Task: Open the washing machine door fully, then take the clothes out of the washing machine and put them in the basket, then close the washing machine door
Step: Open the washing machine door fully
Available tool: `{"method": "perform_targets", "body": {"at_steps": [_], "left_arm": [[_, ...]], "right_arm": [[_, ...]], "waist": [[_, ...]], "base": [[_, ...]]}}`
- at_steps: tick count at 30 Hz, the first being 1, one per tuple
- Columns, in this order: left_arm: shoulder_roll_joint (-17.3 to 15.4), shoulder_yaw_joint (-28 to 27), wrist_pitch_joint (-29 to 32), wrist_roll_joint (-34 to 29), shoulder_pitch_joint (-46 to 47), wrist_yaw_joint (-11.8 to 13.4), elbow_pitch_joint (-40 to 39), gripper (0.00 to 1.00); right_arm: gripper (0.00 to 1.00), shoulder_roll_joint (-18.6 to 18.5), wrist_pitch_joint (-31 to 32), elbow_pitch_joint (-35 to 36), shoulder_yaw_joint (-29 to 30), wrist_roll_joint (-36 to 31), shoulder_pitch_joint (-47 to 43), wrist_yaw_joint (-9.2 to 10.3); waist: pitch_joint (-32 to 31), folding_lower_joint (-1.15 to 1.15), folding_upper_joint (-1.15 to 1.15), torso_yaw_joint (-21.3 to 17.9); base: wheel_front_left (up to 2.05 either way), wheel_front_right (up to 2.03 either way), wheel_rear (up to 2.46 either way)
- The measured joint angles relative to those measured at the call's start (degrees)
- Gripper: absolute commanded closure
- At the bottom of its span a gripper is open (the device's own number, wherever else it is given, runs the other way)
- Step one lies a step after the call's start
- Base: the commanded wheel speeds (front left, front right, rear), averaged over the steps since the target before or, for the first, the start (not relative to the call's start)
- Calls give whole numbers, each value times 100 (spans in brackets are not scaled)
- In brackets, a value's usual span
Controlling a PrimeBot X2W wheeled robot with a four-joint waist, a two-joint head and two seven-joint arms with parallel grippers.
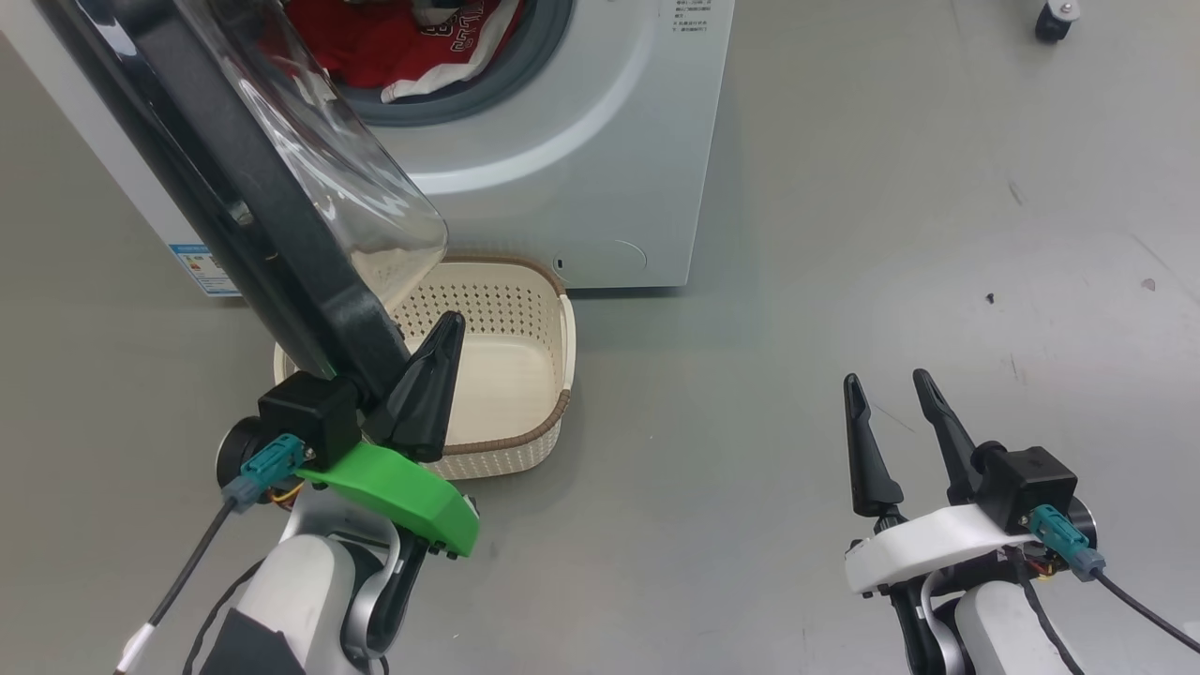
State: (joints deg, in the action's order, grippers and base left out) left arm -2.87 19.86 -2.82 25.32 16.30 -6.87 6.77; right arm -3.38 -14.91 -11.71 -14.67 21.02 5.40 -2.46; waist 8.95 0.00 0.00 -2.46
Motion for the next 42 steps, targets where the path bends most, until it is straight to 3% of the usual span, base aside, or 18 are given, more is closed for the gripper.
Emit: {"method": "perform_targets", "body": {"at_steps": [29,42], "left_arm": [[52,-43,-208,183,-38,0,613,100],[99,146,-339,242,20,-8,827,100]], "right_arm": [[0,23,0,-133,9,-27,58,-45],[0,33,0,-135,187,-27,53,-44]], "waist": [[59,0,0,61],[20,0,0,440]], "base": [[0,0,0],[0,0,0]]}}
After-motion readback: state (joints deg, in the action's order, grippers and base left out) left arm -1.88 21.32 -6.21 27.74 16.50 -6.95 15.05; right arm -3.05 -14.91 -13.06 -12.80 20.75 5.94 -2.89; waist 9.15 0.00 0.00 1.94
